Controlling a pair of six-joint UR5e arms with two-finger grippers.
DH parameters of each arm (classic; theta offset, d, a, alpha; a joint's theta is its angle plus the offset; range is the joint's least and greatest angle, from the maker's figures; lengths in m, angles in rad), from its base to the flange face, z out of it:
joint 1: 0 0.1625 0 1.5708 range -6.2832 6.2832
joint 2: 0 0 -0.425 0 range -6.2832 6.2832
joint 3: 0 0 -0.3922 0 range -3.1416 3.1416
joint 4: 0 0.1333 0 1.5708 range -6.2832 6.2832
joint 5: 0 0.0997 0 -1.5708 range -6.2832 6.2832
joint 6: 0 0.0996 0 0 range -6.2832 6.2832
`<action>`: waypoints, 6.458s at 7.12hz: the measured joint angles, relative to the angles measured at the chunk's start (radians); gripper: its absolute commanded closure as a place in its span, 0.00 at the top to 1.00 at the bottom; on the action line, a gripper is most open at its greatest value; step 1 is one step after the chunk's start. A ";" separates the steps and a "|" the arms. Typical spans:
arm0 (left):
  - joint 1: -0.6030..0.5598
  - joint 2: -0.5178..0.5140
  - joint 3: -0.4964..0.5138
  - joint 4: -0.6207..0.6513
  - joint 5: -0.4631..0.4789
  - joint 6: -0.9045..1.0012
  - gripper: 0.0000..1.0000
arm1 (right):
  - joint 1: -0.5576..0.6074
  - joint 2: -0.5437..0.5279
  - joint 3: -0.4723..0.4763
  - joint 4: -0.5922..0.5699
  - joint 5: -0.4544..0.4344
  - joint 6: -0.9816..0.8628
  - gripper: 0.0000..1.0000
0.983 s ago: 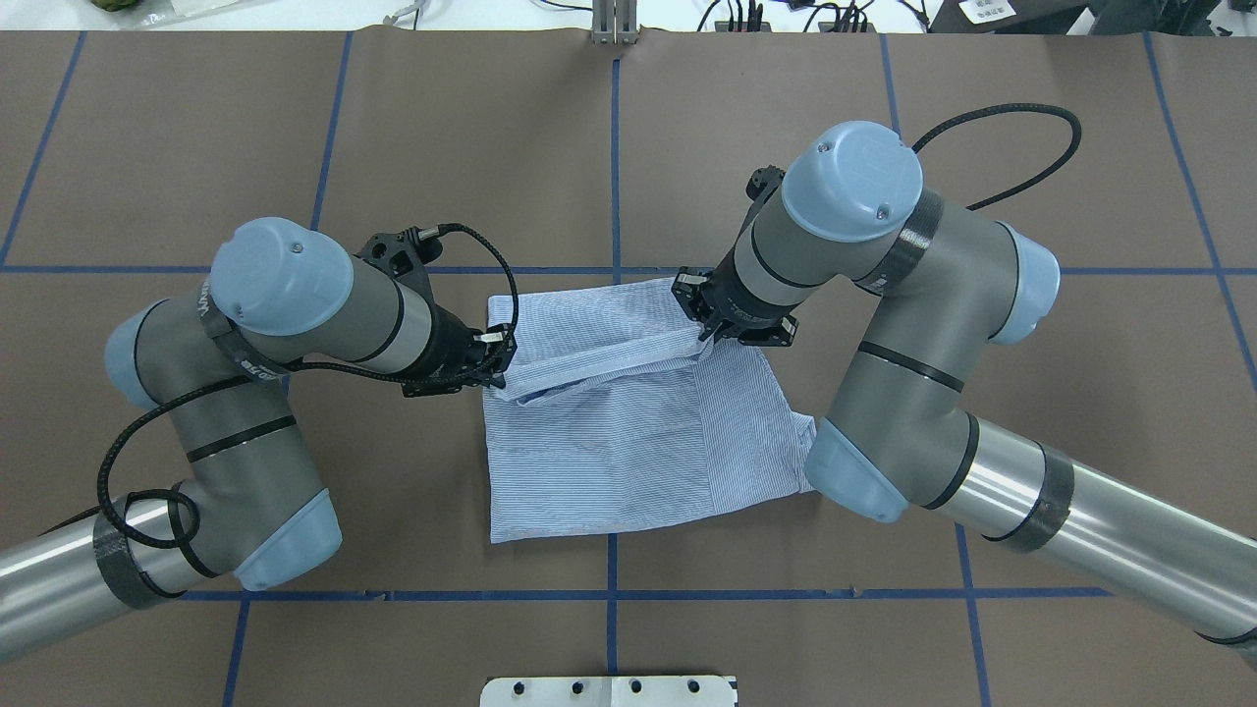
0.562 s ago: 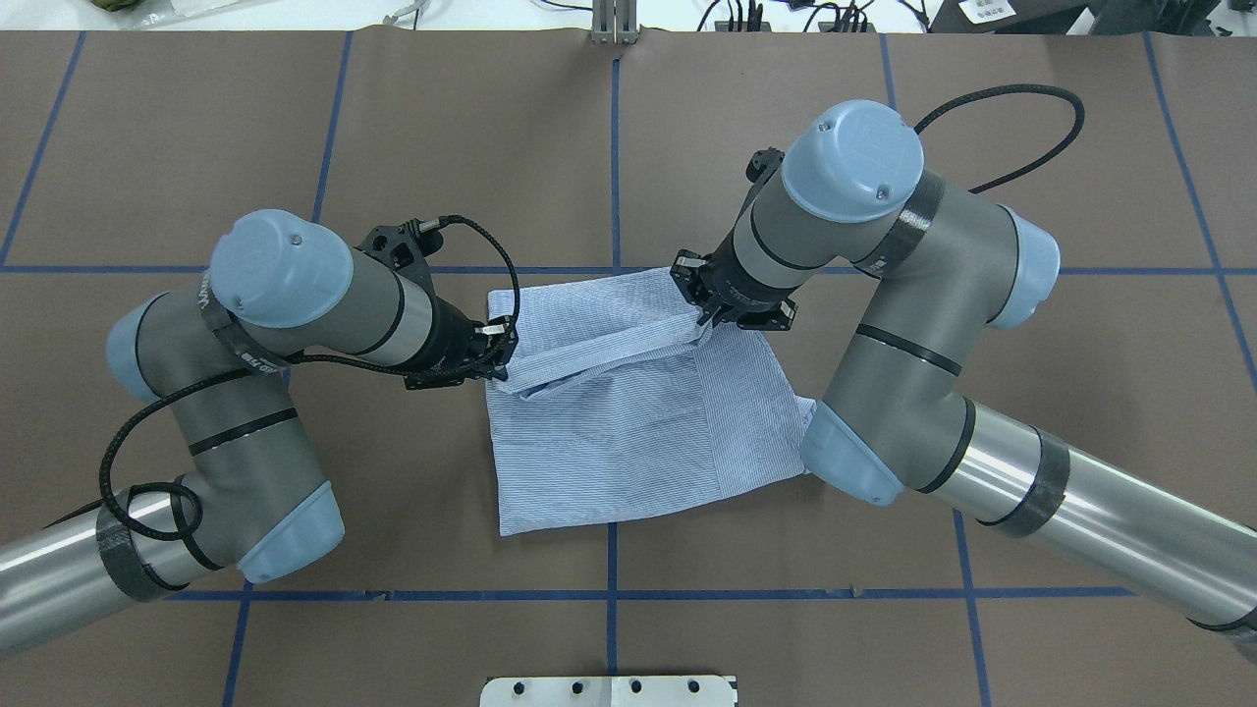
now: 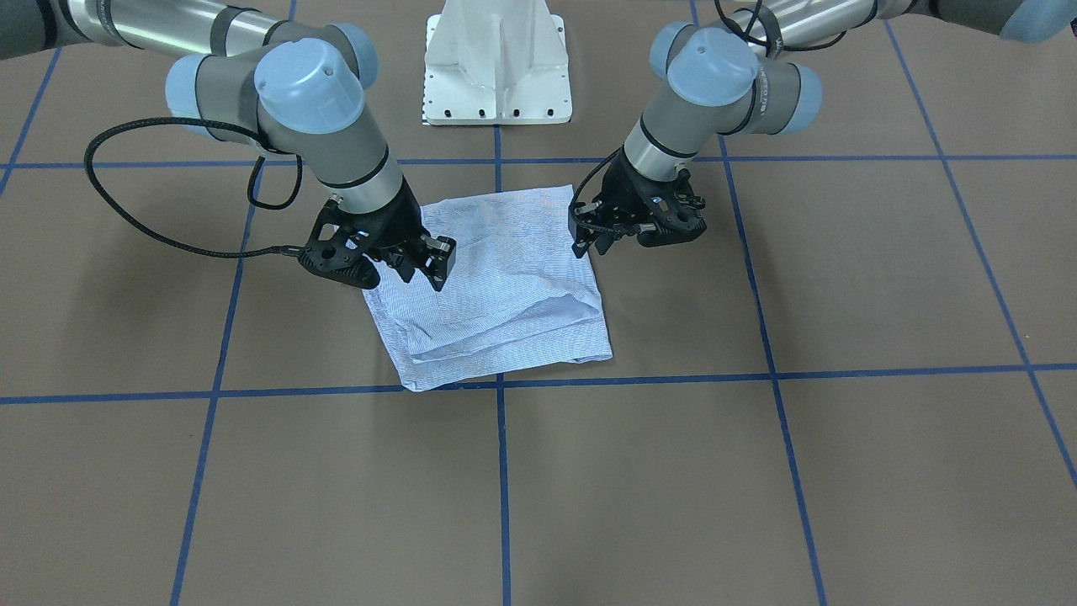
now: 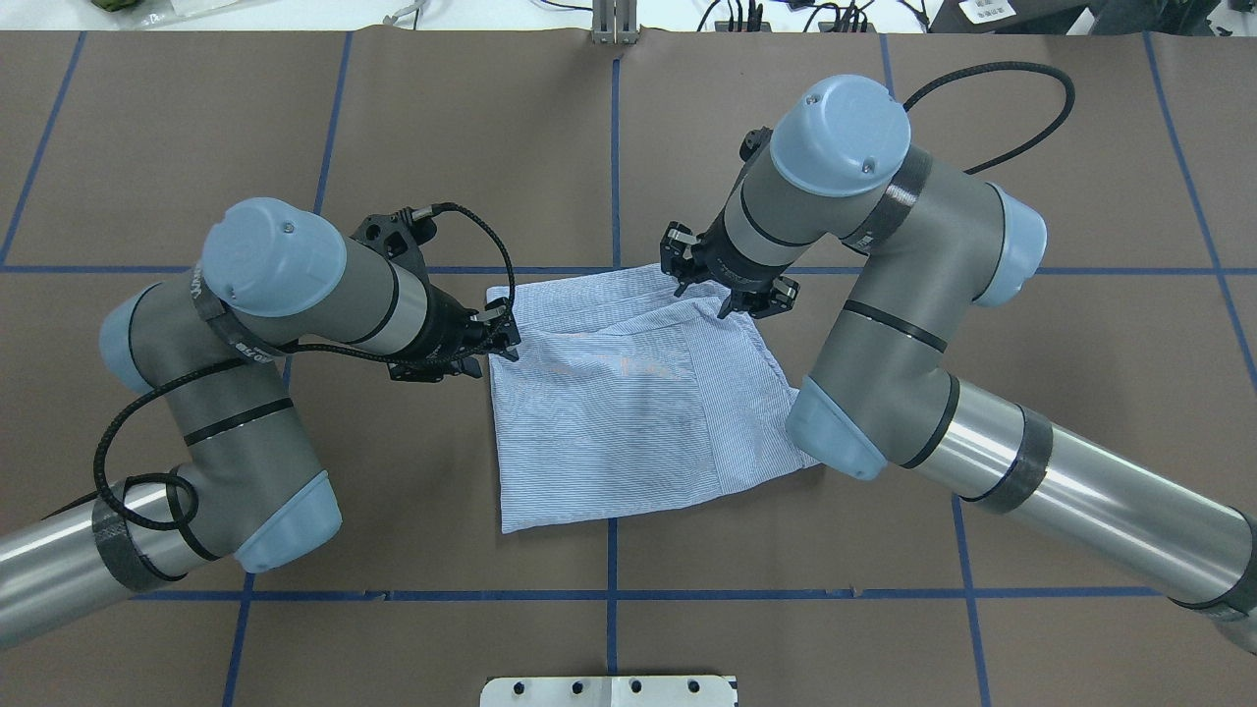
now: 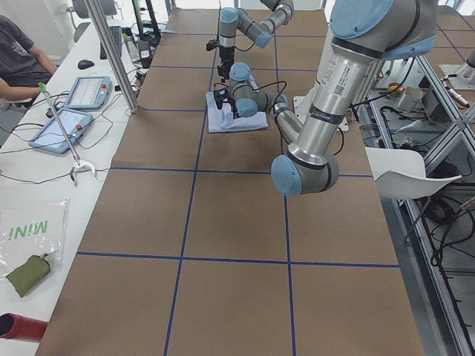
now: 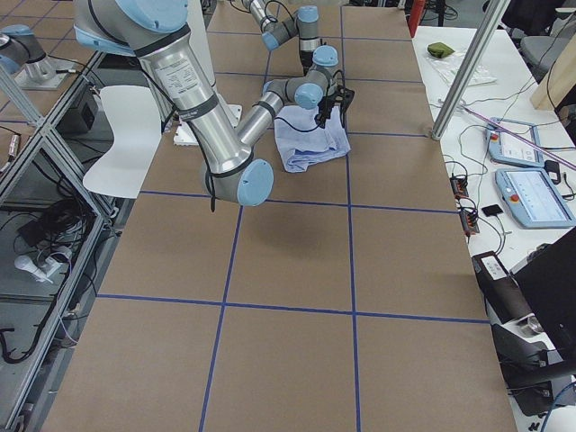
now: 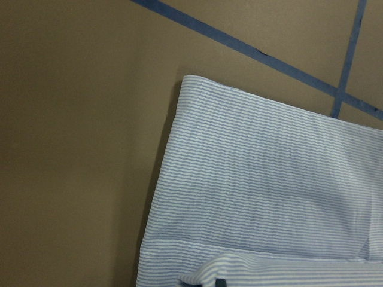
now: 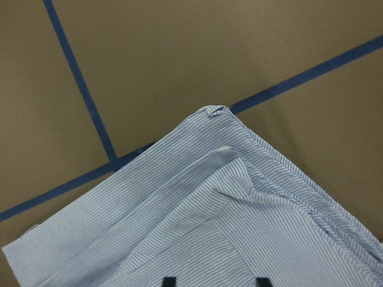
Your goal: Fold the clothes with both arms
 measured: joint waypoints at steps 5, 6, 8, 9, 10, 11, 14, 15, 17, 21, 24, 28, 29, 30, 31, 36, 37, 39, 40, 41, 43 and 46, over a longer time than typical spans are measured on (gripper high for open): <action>-0.119 0.026 -0.019 0.013 -0.076 0.103 1.00 | -0.004 0.025 -0.002 -0.010 -0.007 -0.194 1.00; -0.158 0.058 -0.038 0.018 -0.087 0.183 1.00 | 0.028 0.017 0.000 -0.026 -0.007 -0.289 1.00; -0.259 0.131 -0.078 0.044 -0.110 0.386 1.00 | 0.151 -0.007 0.022 -0.143 0.019 -0.516 1.00; -0.322 0.180 -0.098 0.054 -0.121 0.517 1.00 | 0.245 -0.032 0.045 -0.216 0.070 -0.668 1.00; -0.410 0.233 -0.108 0.066 -0.152 0.683 1.00 | 0.353 -0.082 0.065 -0.263 0.147 -0.824 1.00; -0.505 0.283 -0.109 0.080 -0.196 0.843 1.00 | 0.451 -0.154 0.081 -0.284 0.213 -0.970 1.00; -0.743 0.453 -0.103 0.123 -0.260 1.287 1.00 | 0.696 -0.442 0.096 -0.289 0.290 -1.456 1.00; -0.791 0.496 -0.100 0.128 -0.264 1.355 1.00 | 0.763 -0.534 0.092 -0.286 0.316 -1.570 1.00; -0.823 0.537 -0.088 0.106 -0.263 1.391 1.00 | 0.845 -0.626 0.080 -0.283 0.351 -1.667 1.00; -0.834 0.558 0.010 0.048 -0.236 1.398 1.00 | 0.901 -0.667 0.073 -0.282 0.312 -1.676 1.00; -0.839 0.541 0.007 0.196 -0.189 1.432 1.00 | 0.903 -0.667 0.042 -0.283 0.307 -1.668 1.00; -0.961 0.507 0.034 0.446 -0.313 1.743 1.00 | 0.903 -0.669 -0.004 -0.283 0.320 -1.667 1.00; -0.969 0.505 0.060 0.447 -0.331 1.769 1.00 | 0.905 -0.670 -0.021 -0.283 0.338 -1.669 1.00; -0.972 0.503 0.073 0.444 -0.338 1.777 1.00 | 0.907 -0.672 -0.032 -0.282 0.351 -1.669 1.00; -0.972 0.503 0.077 0.443 -0.341 1.776 1.00 | 0.910 -0.673 -0.037 -0.282 0.356 -1.669 1.00; -0.970 0.502 0.072 0.443 -0.342 1.772 1.00 | 0.935 -0.699 -0.049 -0.282 0.357 -1.670 1.00; -0.970 0.502 0.071 0.442 -0.343 1.772 1.00 | 0.937 -0.700 -0.050 -0.282 0.356 -1.670 1.00; -0.970 0.502 0.070 0.442 -0.343 1.772 1.00 | 0.945 -0.708 -0.042 -0.281 0.355 -1.670 1.00; -0.970 0.502 0.069 0.442 -0.343 1.772 1.00 | 0.950 -0.718 -0.031 -0.281 0.355 -1.670 1.00; -0.970 0.502 0.069 0.442 -0.343 1.769 1.00 | 0.953 -0.726 -0.022 -0.281 0.354 -1.670 1.00; -0.970 0.501 0.067 0.441 -0.343 1.692 1.00 | 0.955 -0.731 -0.017 -0.281 0.352 -1.670 1.00; -0.970 0.501 0.067 0.440 -0.343 1.637 1.00 | 0.955 -0.729 -0.019 -0.281 0.351 -1.670 1.00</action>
